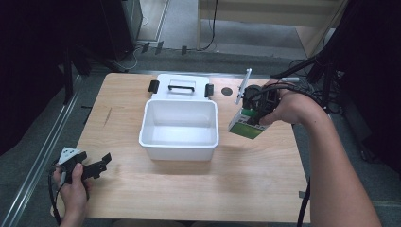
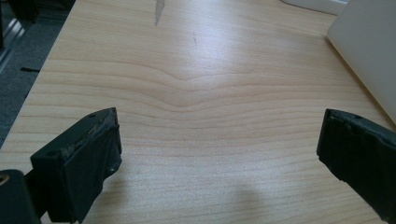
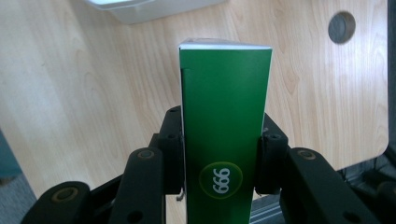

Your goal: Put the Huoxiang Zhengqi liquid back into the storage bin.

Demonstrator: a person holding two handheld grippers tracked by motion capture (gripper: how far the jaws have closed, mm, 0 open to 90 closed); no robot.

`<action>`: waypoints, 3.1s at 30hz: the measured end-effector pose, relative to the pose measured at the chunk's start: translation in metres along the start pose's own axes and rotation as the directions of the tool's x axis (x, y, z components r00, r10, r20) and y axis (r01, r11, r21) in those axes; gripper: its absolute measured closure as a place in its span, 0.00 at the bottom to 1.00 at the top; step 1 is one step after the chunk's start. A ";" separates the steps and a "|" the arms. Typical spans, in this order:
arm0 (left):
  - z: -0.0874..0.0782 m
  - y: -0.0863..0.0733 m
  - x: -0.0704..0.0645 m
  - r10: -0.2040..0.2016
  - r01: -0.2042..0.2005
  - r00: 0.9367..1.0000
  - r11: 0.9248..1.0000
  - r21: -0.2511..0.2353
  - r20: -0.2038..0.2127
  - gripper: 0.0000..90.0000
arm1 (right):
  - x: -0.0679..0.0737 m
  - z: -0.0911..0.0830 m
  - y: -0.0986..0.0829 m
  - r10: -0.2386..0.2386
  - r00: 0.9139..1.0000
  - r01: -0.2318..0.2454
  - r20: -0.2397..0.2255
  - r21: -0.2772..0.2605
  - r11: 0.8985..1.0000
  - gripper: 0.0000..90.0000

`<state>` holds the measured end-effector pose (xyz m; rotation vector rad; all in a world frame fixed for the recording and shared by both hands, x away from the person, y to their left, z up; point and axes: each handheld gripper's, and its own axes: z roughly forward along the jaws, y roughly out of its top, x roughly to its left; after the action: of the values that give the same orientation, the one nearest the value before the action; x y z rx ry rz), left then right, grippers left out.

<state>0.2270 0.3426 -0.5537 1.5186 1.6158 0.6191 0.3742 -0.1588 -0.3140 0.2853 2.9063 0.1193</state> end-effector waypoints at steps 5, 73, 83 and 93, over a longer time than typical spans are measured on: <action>0.000 0.000 0.000 -0.002 0.002 1.000 1.000 -0.001 0.001 0.01 | 0.002 -0.008 0.005 -0.107 0.994 0.106 0.018 0.005 0.994 0.71; 0.001 0.001 -0.002 0.016 -0.016 1.000 1.000 -0.002 -0.014 0.01 | 0.004 -0.004 0.136 -0.220 0.975 0.221 -0.034 0.007 0.975 0.71; 0.001 0.001 -0.002 0.016 -0.016 1.000 1.000 -0.001 -0.014 0.01 | 0.004 0.020 0.141 -0.214 0.975 0.215 -0.053 0.020 0.976 0.71; 0.001 0.001 -0.001 0.016 -0.016 1.000 1.000 0.001 -0.012 0.01 | -0.001 0.044 0.143 -0.196 0.978 0.198 -0.076 0.017 0.980 0.71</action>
<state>0.2285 0.3411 -0.5533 1.5320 1.6145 0.6378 0.4109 -0.0168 -0.3418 -0.0043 2.9911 0.0637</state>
